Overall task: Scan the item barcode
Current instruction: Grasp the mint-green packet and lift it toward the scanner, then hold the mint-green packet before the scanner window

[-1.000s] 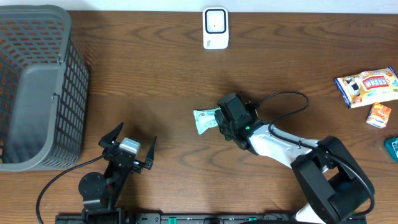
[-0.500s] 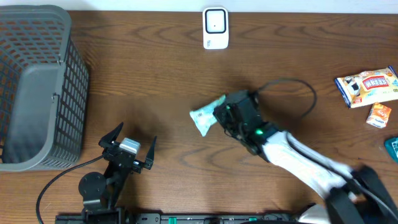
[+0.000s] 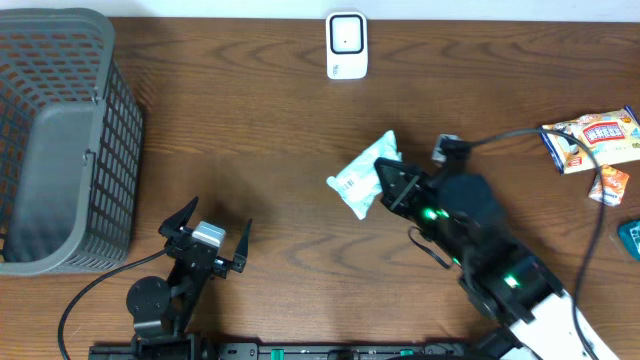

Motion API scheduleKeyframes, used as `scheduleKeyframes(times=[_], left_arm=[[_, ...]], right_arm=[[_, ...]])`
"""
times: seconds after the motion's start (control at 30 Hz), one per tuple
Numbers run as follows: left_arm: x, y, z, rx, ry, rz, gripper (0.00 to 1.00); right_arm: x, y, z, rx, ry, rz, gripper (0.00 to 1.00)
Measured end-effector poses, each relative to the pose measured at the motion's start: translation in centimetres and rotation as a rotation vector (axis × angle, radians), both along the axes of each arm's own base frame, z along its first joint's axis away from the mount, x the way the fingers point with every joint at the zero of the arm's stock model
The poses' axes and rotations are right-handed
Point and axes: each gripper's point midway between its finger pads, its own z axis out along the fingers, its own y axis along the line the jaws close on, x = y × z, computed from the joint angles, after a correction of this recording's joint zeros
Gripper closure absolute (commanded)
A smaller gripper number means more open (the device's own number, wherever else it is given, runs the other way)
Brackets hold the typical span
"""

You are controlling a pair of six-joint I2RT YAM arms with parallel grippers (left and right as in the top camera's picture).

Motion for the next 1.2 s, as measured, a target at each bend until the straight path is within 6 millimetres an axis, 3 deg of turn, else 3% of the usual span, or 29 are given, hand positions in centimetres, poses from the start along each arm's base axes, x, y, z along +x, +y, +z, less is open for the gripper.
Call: scheduleKeyframes(times=[0.3, 0.47, 0.6, 0.8, 1.0, 1.2], left_arm=[[0.0, 0.0, 0.0, 0.0, 0.0, 0.0, 0.02], [0.0, 0.0, 0.0, 0.0, 0.0, 0.0, 0.02], [0.0, 0.0, 0.0, 0.0, 0.0, 0.0, 0.02], [0.0, 0.0, 0.0, 0.0, 0.0, 0.0, 0.02], [0.0, 0.0, 0.0, 0.0, 0.0, 0.0, 0.02], [0.0, 0.0, 0.0, 0.0, 0.0, 0.0, 0.02]], right_arm=[[-2.2, -1.6, 4.1, 0.063, -0.11, 0.002, 0.99], [-2.0, -1.7, 3.8, 0.024, -0.125, 0.004, 0.99], [-0.9, -1.8, 2.5, -0.109, -0.154, 0.008, 0.99], [3.5, -3.5, -1.3, -0.385, -0.164, -0.135, 0.99], [9.8, -2.7, -0.1, -0.497, -0.368, -0.284, 0.99], [15.4, -1.6, -1.5, -0.785, -0.432, -0.307, 0.99]])
